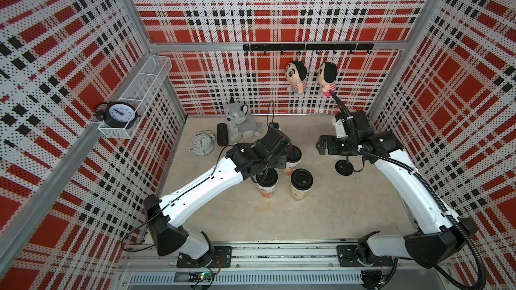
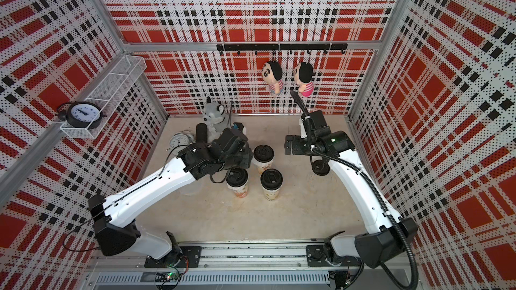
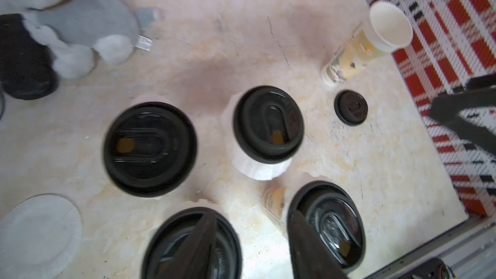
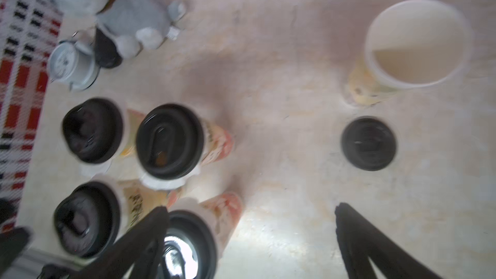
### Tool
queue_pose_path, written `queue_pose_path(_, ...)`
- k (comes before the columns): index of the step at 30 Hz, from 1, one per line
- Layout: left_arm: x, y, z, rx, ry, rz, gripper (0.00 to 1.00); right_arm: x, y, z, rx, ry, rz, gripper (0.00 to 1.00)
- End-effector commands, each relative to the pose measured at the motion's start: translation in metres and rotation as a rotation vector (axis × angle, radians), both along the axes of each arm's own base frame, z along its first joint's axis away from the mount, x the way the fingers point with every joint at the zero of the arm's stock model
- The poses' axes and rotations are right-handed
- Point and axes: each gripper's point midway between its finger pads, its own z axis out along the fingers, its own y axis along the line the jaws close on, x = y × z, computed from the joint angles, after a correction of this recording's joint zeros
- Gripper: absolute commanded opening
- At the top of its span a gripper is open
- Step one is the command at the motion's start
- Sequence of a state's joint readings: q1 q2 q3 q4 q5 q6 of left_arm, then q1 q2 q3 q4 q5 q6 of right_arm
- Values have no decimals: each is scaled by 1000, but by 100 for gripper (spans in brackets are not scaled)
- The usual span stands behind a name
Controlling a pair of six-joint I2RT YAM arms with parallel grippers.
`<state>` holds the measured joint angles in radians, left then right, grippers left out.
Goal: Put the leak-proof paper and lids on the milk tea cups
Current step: Secure the cup lid on the cup, then pick up the cup at the center of the board.
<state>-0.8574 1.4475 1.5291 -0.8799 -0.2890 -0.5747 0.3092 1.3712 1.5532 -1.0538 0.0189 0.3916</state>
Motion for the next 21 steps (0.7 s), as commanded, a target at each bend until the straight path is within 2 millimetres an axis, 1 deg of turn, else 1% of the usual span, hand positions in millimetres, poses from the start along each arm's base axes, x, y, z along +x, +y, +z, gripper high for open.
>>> queue_pose_path(1, 13, 26, 22, -90, -78, 62, 56, 20, -42, -15, -121, 50, -70, 100)
queue_pose_path(4, 17, 54, 26, -111, -96, 113, 61, 44, -60, -28, -141, 86, -104, 100)
queue_pose_path(8, 18, 75, 26, -113, -102, 150, 67, 71, -75, -48, -147, 143, -145, 100)
queue_pose_path(14, 18, 88, 16, -103, -88, 176, 73, 94, -82, -70, -169, 183, -186, 100)
queue_pose_path(17, 18, 90, 14, -103, -84, 176, 74, 100, -90, -75, -196, 189, -220, 100)
queue_pose_path(21, 19, 91, 13, -99, -84, 177, 75, 103, -97, -80, -215, 202, -247, 100)
